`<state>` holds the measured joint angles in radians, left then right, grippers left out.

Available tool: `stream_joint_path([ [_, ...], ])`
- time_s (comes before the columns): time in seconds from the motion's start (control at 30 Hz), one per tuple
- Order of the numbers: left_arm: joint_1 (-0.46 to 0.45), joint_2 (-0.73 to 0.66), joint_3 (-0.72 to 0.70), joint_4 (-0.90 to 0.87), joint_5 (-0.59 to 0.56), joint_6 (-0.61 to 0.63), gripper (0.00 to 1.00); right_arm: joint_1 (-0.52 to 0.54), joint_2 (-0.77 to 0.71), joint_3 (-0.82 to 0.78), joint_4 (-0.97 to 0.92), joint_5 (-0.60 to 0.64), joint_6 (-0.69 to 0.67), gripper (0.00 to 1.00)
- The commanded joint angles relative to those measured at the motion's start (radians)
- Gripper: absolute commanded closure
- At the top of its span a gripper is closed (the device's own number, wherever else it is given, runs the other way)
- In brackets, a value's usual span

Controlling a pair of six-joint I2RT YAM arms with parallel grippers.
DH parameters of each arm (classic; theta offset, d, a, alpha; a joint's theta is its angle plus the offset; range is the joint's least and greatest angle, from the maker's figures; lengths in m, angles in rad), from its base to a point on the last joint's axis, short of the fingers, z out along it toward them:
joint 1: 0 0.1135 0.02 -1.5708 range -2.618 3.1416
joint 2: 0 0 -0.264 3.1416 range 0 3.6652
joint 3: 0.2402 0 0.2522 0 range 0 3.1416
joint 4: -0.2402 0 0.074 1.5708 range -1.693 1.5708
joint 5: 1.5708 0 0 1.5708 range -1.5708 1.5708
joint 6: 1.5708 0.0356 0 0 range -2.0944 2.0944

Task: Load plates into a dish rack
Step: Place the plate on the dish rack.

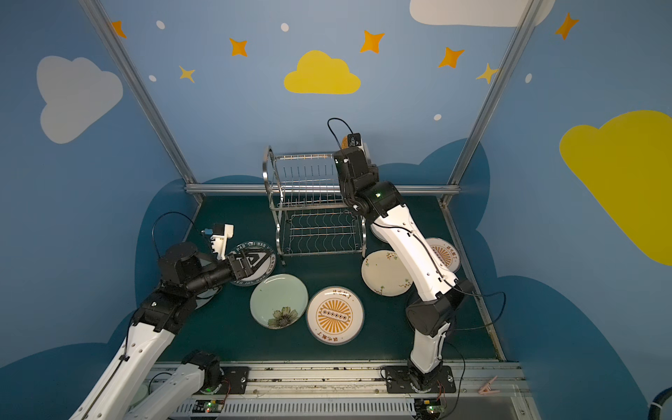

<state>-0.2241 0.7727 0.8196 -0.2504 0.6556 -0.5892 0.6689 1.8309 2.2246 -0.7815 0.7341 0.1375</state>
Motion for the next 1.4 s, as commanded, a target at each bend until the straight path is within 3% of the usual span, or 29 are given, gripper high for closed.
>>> stream_joint_path([
  [0.0,0.007,-0.003,-0.008,0.027,0.017,-0.004,0.00,-0.006,0.015,0.057,0.014,0.046,0.019,1.00],
  [0.4,0.015,-0.013,-0.011,0.026,0.015,-0.011,0.00,-0.003,0.095,0.136,-0.033,0.108,0.043,1.00],
  [1.37,0.032,-0.029,-0.017,0.030,0.007,-0.031,0.00,-0.008,0.178,0.201,-0.147,0.103,0.181,0.98],
])
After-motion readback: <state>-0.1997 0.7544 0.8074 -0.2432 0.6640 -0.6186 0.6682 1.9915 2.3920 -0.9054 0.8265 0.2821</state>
